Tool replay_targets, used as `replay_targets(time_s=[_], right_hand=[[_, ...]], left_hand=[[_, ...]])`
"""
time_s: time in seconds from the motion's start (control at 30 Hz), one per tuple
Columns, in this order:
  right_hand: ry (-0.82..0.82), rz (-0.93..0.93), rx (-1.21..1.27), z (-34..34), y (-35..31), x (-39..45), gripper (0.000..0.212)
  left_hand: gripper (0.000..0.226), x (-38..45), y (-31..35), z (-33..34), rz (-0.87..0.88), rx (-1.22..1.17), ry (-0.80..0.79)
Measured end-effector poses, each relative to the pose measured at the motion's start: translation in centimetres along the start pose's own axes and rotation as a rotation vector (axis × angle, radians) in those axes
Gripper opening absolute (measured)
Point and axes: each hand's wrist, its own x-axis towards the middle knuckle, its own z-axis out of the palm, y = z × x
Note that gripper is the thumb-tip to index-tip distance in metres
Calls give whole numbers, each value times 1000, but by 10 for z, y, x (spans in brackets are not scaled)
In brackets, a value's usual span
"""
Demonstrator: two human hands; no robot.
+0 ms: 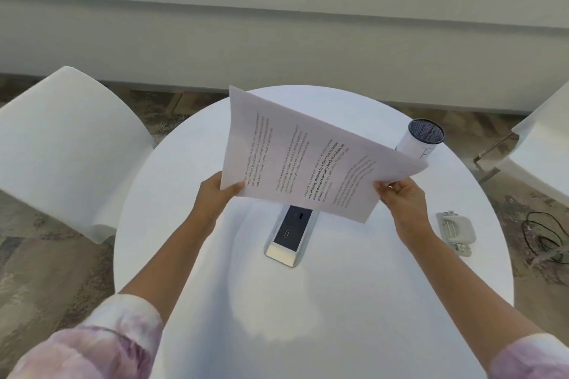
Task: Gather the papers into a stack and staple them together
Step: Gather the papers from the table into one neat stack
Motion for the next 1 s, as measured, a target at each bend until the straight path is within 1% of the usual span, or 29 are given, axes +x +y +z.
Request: replay_targets(time_s=[0.07,0.17,0.27,0.37,0.47,0.6,0.63,0.77,0.87,0.9,1.0], right_hand=[[0,-5,-18,3,0,0,22],[16,-31,-80,7,-1,0,23],[11,-51,-116,11,0,0,24],[33,-41,-142,13,-1,-2,27],[-34,-22,-197,14,4,-8,35],[-65,-3,-291,13,13,-15,29],[-59,-5,-296,14,13,-16,27],[-27,-40,-282,16,8,-16,22],[-44,-56,-301,17,6,-18,26],[-60,-50,-311,17,7,-19,29],[-65,-44,-344,18,10,-22,28]], left_hand=[[31,0,-2,-2,20,51,58],[26,0,-1,0,49,96,85],[17,0,1,4,94,78,104],[20,-1,0,6,104,50,83],[23,-3,-5,8,76,37,29],[17,-8,-16,14,69,52,-8],[18,-9,-16,16,74,60,-12],[38,-13,-11,21,114,48,8],[28,-13,-12,22,119,33,38],[27,-14,-14,22,111,26,41],[37,-15,-17,22,84,32,45]])
